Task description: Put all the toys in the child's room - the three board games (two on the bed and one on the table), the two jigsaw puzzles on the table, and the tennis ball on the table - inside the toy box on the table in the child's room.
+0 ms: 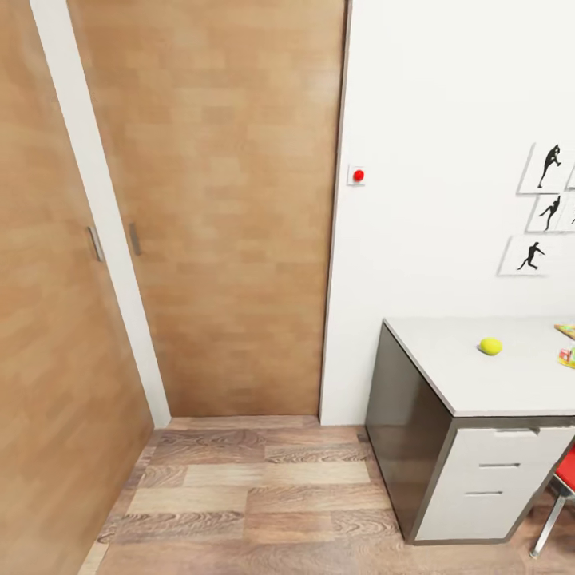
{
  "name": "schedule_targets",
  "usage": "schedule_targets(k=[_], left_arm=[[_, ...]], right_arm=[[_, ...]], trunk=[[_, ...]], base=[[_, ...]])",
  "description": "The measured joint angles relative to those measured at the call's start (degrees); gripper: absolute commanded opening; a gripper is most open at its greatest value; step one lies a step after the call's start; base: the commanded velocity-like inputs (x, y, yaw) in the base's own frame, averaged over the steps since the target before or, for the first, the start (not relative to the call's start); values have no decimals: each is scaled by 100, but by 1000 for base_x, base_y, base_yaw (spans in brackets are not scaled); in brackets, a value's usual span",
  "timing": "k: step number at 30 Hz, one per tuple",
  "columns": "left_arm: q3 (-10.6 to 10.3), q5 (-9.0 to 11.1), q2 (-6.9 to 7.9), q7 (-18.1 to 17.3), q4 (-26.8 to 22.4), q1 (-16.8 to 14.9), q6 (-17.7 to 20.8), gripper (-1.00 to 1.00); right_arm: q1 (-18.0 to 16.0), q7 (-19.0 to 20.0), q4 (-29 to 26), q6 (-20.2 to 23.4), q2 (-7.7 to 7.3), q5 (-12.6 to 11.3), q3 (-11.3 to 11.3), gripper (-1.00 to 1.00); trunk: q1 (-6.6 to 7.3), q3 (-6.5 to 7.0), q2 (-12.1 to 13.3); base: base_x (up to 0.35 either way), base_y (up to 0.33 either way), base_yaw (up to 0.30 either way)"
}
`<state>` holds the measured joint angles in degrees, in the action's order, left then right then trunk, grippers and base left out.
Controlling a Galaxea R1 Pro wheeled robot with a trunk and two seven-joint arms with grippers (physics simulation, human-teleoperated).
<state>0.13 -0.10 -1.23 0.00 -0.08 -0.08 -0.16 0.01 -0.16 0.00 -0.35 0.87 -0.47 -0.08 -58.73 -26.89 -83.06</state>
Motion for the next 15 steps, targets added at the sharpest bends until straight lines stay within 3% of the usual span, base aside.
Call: schedule_targets(k=[15], left_arm=[[-34, -16, 0, 0, 0, 0, 0, 100]], right_arm=[[0, 0, 0, -9, 0, 0, 0, 100]], trunk=[[0, 0, 0]], base=[[0, 0, -283]])
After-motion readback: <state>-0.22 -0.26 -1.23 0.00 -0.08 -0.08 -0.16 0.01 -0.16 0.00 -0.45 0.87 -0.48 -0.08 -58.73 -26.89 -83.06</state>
